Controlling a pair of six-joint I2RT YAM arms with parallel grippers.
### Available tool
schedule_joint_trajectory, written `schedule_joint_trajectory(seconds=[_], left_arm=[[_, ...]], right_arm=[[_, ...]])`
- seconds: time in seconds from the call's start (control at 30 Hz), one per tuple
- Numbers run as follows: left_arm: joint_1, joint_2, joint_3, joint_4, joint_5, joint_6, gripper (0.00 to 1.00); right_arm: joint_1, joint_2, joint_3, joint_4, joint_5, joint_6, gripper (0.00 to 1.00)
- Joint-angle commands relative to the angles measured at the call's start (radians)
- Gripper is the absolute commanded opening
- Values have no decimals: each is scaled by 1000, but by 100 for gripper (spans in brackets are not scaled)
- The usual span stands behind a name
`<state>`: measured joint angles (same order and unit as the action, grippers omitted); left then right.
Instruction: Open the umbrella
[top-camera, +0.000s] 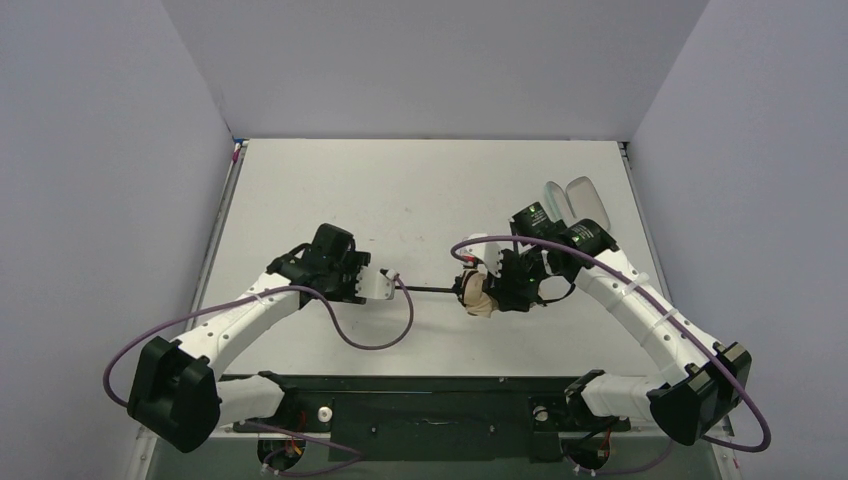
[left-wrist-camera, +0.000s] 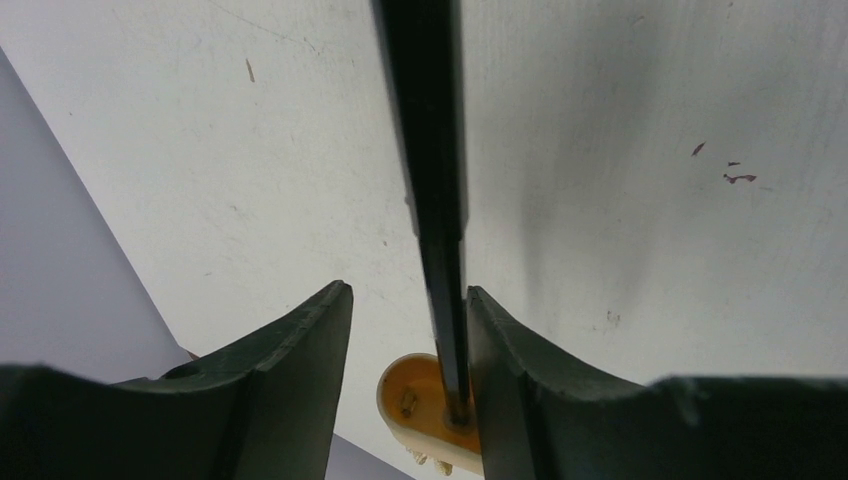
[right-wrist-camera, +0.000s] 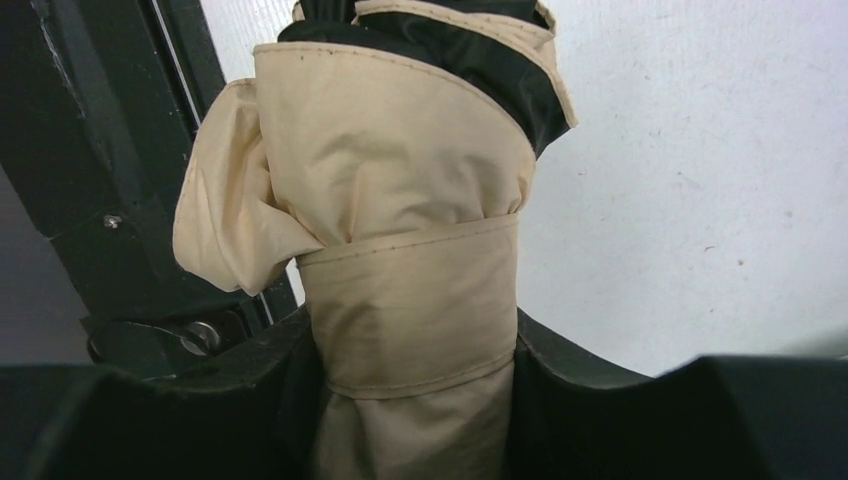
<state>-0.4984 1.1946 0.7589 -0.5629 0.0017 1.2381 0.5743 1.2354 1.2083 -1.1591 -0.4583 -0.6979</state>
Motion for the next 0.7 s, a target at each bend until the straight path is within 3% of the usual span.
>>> schedule_joint_trajectory(seconds=[0.0, 0.23, 0.5, 0.67], left_arm=[[-60, 46, 186, -149, -9, -116, 55], [-139, 7, 361, -139, 208, -304, 73], [-130, -141, 326, 121, 428, -542, 97], [-114, -143, 361, 276, 449, -910, 97]], right_arm=[[-25, 12, 58, 15, -46, 84, 0], [-42, 55, 111, 53, -129, 179, 0], [-97, 115, 217, 70, -336, 310, 0], [-138, 120, 264, 153, -431, 498, 0]])
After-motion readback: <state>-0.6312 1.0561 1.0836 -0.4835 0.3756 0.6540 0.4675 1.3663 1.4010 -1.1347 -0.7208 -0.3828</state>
